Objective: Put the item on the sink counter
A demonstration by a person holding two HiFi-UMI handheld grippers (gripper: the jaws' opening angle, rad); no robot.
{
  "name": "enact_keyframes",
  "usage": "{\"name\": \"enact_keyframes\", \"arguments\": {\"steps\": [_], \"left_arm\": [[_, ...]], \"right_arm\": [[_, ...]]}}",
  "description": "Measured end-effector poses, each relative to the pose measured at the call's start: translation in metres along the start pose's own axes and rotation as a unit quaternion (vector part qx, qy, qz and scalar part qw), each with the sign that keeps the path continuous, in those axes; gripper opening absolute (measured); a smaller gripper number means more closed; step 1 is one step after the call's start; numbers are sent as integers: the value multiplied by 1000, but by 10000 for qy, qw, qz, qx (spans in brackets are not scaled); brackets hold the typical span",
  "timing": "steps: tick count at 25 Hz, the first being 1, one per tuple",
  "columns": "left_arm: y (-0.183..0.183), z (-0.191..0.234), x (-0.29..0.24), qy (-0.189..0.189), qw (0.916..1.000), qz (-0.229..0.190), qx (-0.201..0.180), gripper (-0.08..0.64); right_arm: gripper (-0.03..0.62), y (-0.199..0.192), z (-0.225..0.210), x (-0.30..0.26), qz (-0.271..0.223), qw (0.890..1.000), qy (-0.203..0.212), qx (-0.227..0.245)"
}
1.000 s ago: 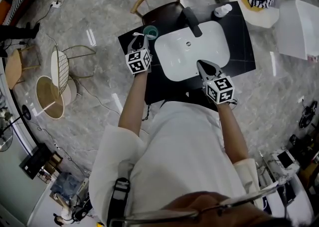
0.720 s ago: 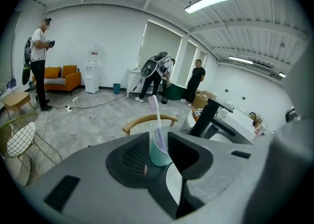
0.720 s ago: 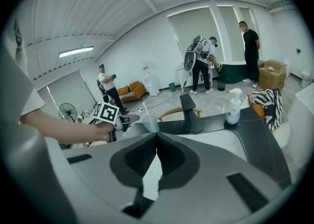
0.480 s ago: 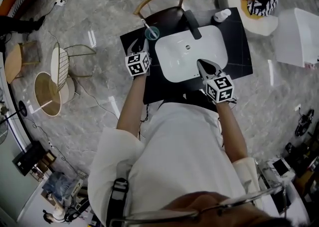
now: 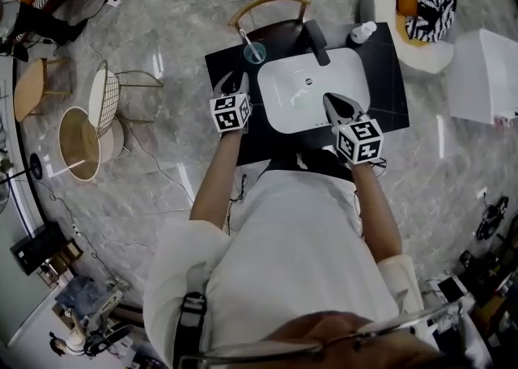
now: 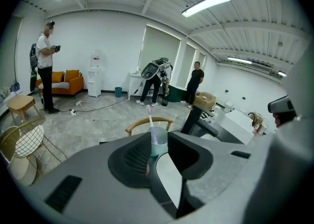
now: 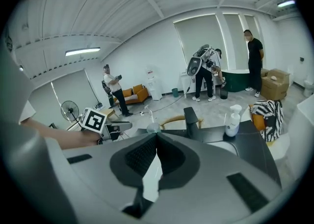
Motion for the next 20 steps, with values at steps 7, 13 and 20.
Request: {"name": "enact_keyframes", "arguments": {"steps": [7,13,20], "left_arm": [[22,-26,44,-89,9988,-291,383,101],[43,-58,79,-183,9971,-624,389,91],[45,-93,118,32,9954,-889,365,64]], "right_arm": [[5,16,8,20,-70,9984,368,425],[5,23,-3,33,-99,9963,633,576],[5,31,-9,50,-239,9905,1102,792]]}}
Point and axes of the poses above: the fingertips, and each gripper's own axes: x backward along the fingers, z to its left, y out of its top, the point moved 4 cm from there along x, backward along the fingers, and after that the axes turned 8 degrees about -z, right-handed, at the moved point
